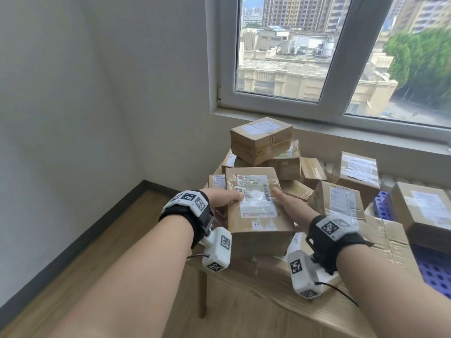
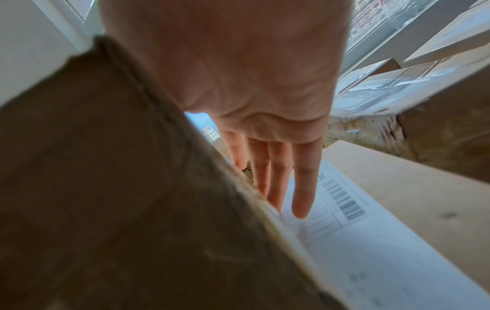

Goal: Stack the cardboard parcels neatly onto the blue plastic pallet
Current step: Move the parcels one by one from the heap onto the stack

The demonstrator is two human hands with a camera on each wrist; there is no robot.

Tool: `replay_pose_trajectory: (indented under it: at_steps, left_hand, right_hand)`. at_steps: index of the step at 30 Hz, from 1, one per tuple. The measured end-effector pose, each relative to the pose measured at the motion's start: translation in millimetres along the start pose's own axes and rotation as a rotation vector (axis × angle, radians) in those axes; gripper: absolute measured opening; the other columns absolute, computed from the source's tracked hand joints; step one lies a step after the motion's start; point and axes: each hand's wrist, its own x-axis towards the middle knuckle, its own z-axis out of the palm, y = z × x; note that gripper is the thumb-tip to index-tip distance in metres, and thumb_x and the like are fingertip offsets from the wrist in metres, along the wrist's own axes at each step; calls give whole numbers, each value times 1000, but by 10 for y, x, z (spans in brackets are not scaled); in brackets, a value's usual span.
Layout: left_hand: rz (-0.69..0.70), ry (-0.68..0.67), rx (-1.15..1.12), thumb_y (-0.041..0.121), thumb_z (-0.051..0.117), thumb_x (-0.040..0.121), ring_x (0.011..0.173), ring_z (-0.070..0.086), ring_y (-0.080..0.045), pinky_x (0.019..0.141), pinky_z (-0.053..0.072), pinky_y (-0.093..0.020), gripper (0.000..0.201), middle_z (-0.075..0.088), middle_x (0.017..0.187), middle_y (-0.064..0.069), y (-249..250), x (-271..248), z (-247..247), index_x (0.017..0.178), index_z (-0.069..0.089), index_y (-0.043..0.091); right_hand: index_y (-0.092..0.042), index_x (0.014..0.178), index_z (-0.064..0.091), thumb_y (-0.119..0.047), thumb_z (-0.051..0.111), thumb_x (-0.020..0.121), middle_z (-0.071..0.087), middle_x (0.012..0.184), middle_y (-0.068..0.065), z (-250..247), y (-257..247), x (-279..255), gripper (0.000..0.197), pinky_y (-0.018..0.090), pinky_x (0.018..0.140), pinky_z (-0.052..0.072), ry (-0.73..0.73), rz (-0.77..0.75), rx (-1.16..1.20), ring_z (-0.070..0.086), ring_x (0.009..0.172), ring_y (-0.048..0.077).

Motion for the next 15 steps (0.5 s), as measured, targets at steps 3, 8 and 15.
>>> replay_pose_trajectory:
  at_steps: [3, 8, 15]
  left_hand:
    - [1, -1, -17, 46, 58, 93, 113, 63, -33, 96, 52, -50, 45, 63, 122, -17, -35, 51, 12, 114, 55, 6]
    - [10, -26, -59, 53, 64, 86, 105, 66, -33, 92, 54, -52, 50, 67, 115, -17, -101, 125, -17, 109, 59, 9]
    - [55, -79, -207, 46, 69, 84, 95, 66, -31, 67, 60, -44, 47, 63, 114, -20, -69, -36, -42, 113, 55, 11]
  right_hand:
    - [-18, 129, 57, -64, 38, 94, 67, 121, 9, 4, 21, -29, 61, 47, 101, 49, 17, -7, 13, 65, 109, 26]
    - [-25, 130, 58, -75, 46, 82, 69, 120, 4, -6, 83, -68, 71, 46, 100, 50, -42, -24, 92, 67, 106, 23]
    - [-25, 113, 64, -75, 55, 73, 74, 108, 4, -66, 100, -164, 65, 46, 99, 51, -28, -74, 204, 72, 99, 24]
